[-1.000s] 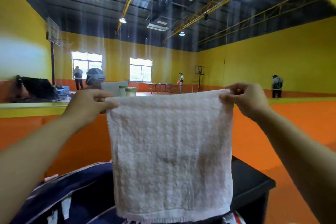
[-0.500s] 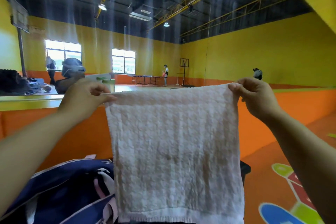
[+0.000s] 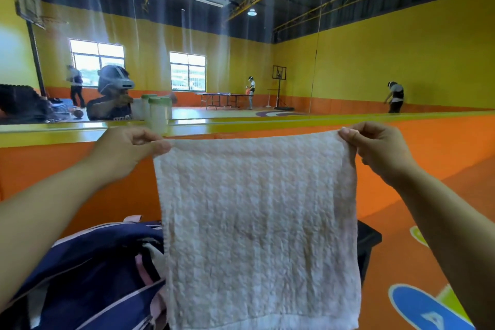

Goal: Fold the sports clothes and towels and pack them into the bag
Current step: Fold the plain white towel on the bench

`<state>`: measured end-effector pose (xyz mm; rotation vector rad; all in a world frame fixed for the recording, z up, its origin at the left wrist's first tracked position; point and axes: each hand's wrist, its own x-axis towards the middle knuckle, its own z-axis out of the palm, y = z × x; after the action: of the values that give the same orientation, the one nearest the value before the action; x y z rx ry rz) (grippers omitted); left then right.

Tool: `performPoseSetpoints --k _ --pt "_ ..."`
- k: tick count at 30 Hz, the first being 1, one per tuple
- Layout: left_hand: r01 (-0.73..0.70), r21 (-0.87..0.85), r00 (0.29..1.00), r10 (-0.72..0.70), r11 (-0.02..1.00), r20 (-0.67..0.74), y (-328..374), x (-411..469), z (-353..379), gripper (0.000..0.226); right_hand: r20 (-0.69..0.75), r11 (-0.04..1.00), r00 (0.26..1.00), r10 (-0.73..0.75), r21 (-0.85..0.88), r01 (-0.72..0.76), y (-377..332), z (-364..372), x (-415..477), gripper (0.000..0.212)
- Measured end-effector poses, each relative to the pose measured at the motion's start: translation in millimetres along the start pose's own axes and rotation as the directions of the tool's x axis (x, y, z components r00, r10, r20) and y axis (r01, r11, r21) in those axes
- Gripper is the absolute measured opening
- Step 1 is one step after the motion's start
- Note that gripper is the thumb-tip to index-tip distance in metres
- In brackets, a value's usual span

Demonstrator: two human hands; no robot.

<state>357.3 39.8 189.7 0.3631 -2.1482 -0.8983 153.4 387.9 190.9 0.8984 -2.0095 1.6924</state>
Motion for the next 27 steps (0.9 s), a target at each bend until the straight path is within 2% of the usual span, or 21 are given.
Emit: performPoseSetpoints --k 5,11,18,27 --pt "0.096 -0.109 0.994 -0.089 0.989 0.068 -12.0 24.8 35.7 0.007 -0.026 0.994 0.994 0.105 -0.041 -0.106 36.3 9.4 17.4 0.017" --pt "0.245 -0.207 0.964 -0.216 0.947 0.153 -45.0 71.3 90.6 0.007 0.0 0.955 0.957 0.291 0.064 -0.29 96.1 34.8 52.4 0.014" --pt "0.295 -0.262 0.955 -0.275 0.919 0.109 -89.6 124.7 149.6 0.002 0.031 0.922 0.924 0.381 0.066 -0.382 168.8 75.7 96.8 0.012" --pt "0.344 -0.239 0.939 -0.335 0.908 0.077 -161.2 150.5 208.3 0.008 0.037 0.894 0.898 0.438 0.084 -0.44 259.5 118.4 116.7 0.013"
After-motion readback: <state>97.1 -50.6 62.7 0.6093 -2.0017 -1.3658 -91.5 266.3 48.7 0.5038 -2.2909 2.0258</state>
